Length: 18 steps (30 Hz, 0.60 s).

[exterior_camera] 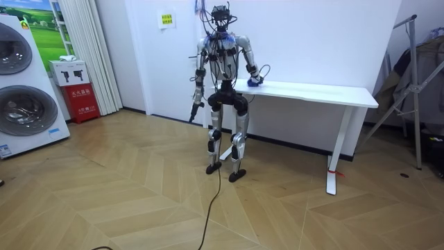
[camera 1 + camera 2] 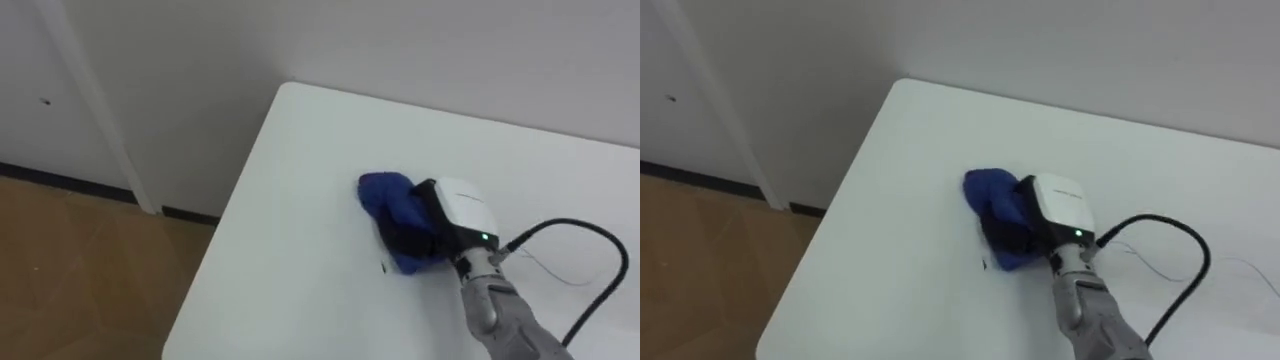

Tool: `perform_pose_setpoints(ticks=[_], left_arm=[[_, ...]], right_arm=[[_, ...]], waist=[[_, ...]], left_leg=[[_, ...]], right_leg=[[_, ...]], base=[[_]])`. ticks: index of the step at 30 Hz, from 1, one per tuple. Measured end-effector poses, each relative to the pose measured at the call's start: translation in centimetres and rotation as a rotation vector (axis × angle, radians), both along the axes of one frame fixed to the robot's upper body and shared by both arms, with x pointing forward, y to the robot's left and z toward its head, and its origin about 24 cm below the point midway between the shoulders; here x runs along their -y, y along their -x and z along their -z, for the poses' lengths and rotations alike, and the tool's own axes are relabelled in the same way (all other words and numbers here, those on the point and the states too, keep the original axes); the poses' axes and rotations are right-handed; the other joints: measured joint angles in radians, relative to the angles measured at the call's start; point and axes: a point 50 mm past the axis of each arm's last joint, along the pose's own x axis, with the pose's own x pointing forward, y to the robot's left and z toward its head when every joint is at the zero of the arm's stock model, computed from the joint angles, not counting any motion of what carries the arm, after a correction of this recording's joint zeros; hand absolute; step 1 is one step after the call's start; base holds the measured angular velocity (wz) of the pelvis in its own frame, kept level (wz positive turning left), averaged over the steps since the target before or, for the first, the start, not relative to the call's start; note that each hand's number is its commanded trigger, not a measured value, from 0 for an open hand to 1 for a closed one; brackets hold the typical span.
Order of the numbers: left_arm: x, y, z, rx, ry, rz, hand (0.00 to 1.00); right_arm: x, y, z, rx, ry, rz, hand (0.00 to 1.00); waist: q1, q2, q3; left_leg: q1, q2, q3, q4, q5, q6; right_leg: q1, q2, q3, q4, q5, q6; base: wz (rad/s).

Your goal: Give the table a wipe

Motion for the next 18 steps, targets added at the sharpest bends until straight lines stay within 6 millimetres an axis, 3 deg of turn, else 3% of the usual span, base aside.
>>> perform_pose_setpoints(ticks=[3,8,12,18], left_arm=[[-0.6,-0.1,-0.2,0.005,-0.021,0.0,0.0],[-1.8,0.0,-0.7,0.027,-0.038,-0.049,0.0],[-1.8,-0.3,-0.7,0.035,-0.046,-0.049,0.0],[-2.1,-0.4,-0.9,0.046,-0.081,-0.057,0.0]], right_arm=[[1.7,1.1,0.5,0.008,0.017,0.087,1.0],[6.0,4.3,1.6,-0.013,0.087,0.266,1.0],[7.2,5.5,1.8,-0.007,0.112,0.33,1.0],[9.4,8.7,2.2,-0.026,0.154,0.446,1.0]], waist=[[-0.012,0.002,-0.0023],[-0.035,0.016,-0.0172],[-0.064,0.027,-0.0235],[-0.099,0.016,-0.0268]], left_leg=[[0.011,-0.007,0.008,0.0,0.002,0.006],[0.033,-0.009,0.017,0.003,-0.009,0.022],[0.038,-0.009,0.032,0.006,-0.011,0.025],[0.062,-0.016,0.027,0.005,-0.012,0.027]], right_leg=[[0.008,-0.011,-0.018,0.001,-0.005,0.007],[0.037,-0.02,-0.017,0.005,-0.004,0.014],[0.037,-0.021,-0.004,0.009,-0.002,0.018],[0.063,-0.021,-0.008,0.01,-0.002,0.019]], base=[[0.19],[-0.02],[-0.1],[0.01]])
